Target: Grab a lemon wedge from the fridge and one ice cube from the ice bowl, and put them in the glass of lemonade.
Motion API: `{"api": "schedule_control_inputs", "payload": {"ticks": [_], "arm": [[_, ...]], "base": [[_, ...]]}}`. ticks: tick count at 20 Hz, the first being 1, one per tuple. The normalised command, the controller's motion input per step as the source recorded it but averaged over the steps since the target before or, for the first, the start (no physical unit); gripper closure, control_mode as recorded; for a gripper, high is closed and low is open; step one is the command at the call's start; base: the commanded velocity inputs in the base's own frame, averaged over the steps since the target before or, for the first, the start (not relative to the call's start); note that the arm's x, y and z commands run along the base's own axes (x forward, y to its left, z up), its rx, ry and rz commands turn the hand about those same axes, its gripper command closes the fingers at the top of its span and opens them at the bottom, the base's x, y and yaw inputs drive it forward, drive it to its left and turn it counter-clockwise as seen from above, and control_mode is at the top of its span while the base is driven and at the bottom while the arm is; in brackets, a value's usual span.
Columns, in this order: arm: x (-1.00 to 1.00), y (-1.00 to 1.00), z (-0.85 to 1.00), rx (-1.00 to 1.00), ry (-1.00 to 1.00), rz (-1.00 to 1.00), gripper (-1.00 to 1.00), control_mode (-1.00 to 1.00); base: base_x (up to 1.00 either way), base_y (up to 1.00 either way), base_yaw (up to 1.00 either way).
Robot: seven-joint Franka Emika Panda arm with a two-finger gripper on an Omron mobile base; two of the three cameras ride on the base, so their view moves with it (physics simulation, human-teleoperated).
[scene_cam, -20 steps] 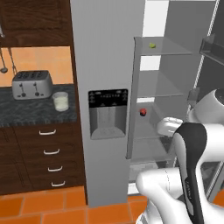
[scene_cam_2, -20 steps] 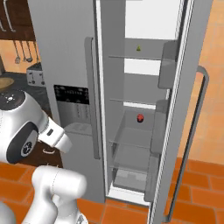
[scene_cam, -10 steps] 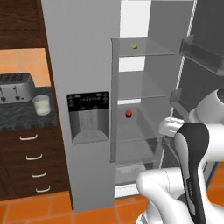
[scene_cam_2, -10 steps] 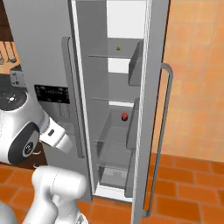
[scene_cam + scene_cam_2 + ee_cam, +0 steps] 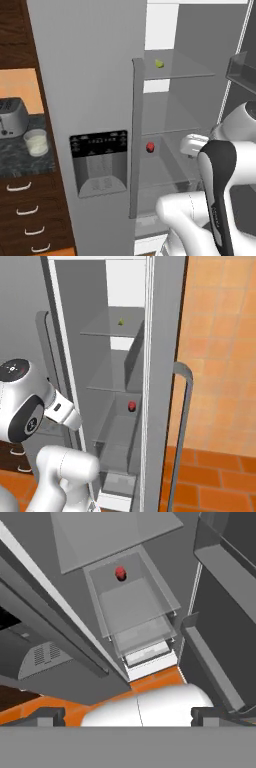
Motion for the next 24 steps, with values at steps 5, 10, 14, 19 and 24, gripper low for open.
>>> {"api": "schedule_control_inputs", "payload": {"ticks": [5,10,14,19,24], "arm": [[0.0,0.0,0.0,0.0,0.0,0.0,-1.0,1.0],[0.0,0.0,0.0,0.0,0.0,0.0,-1.0,1.0],[0.3,0.15,0.0,-0.01,0.06,-0.06,-1.0,-1.0],[0.11,0.04,0.03,-0.01,0.0,-0.03,-1.0,-1.0],[0.0,0.0,0.49,-0.04,-0.13,0.0,-1.0,-1.0]], "base": [[0.06,-0.44,-0.05],[0.21,-0.06,-0.07],[0.31,0.21,-0.07],[0.0,0.0,0.0],[0.0,0.0,0.0]]}}
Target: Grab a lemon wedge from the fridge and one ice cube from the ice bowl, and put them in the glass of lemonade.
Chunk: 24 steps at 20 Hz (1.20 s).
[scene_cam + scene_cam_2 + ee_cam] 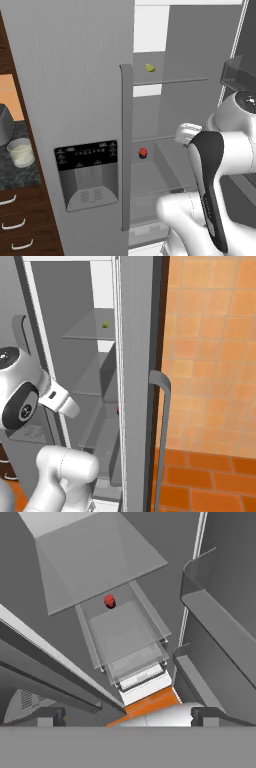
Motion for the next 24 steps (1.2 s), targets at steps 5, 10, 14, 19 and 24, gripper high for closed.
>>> {"api": "schedule_control_inputs", "payload": {"ticks": [5,10,14,19,24], "arm": [[0.0,0.0,0.81,-0.04,-0.24,0.03,-1.0,-1.0],[0.0,0.0,0.86,0.01,-0.14,0.01,-1.0,-1.0],[0.15,0.01,0.57,0.03,-0.02,0.0,-1.0,-1.0],[0.59,0.0,0.26,0.04,0.0,-0.03,-1.0,-1.0],[0.72,-0.17,-0.02,-0.01,-0.04,0.01,-1.0,-1.0]], "base": [[0.0,0.0,0.0],[0.0,0.0,0.0],[0.0,0.0,0.0],[0.0,0.0,0.0],[0.0,0.0,0.0]]}}
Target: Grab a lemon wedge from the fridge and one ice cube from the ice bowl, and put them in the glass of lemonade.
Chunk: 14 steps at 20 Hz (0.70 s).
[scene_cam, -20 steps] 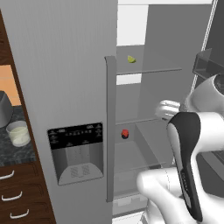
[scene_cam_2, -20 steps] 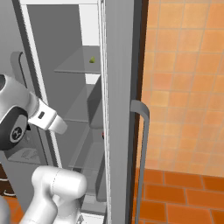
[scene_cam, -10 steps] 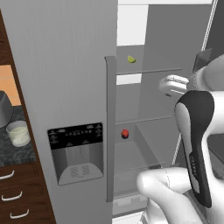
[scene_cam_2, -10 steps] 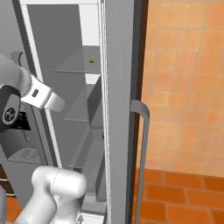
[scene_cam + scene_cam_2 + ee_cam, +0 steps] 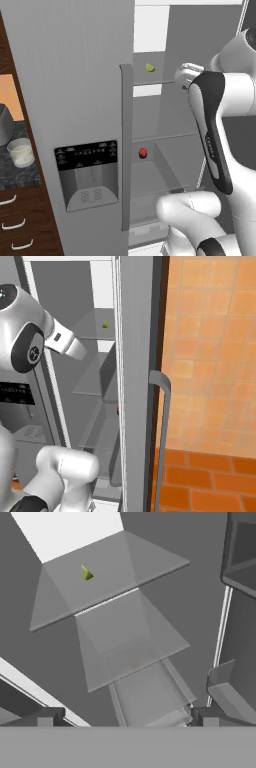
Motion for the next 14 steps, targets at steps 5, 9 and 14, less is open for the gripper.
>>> {"api": "schedule_control_inputs", "payload": {"ticks": [5,9,14], "arm": [[0.65,-0.2,-0.13,-0.06,-0.09,0.1,-1.0,-1.0],[0.74,0.0,-0.09,-0.1,-0.01,0.15,-1.0,-1.0],[0.74,0.0,-0.07,-0.17,0.0,0.13,-1.0,-1.0]], "base": [[0.0,0.0,0.0],[0.0,0.0,0.0],[0.0,0.0,0.0]]}}
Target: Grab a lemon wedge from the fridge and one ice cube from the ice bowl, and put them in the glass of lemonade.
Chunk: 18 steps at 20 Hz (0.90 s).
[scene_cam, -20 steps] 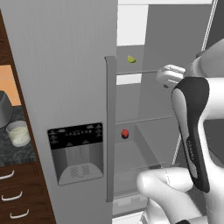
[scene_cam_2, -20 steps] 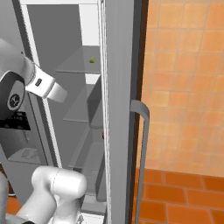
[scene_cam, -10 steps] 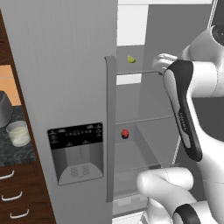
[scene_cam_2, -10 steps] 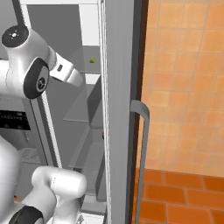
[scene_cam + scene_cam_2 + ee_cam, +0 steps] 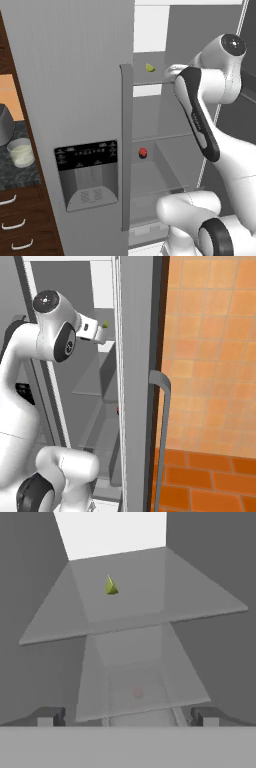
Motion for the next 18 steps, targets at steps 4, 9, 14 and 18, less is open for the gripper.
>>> {"api": "schedule_control_inputs", "payload": {"ticks": [4,9,14,18], "arm": [[0.74,0.0,-0.04,-0.15,0.02,0.09,-1.0,-1.0],[0.5,0.09,0.0,-0.02,0.0,0.02,-1.0,-1.0],[0.45,0.31,-0.04,0.0,0.0,0.0,-1.0,-1.0],[0.4,0.04,-0.01,0.0,0.0,0.01,-1.0,-1.0]], "base": [[0.0,0.0,0.0],[0.0,0.0,0.0],[0.0,0.0,0.0],[0.0,0.0,0.0]]}}
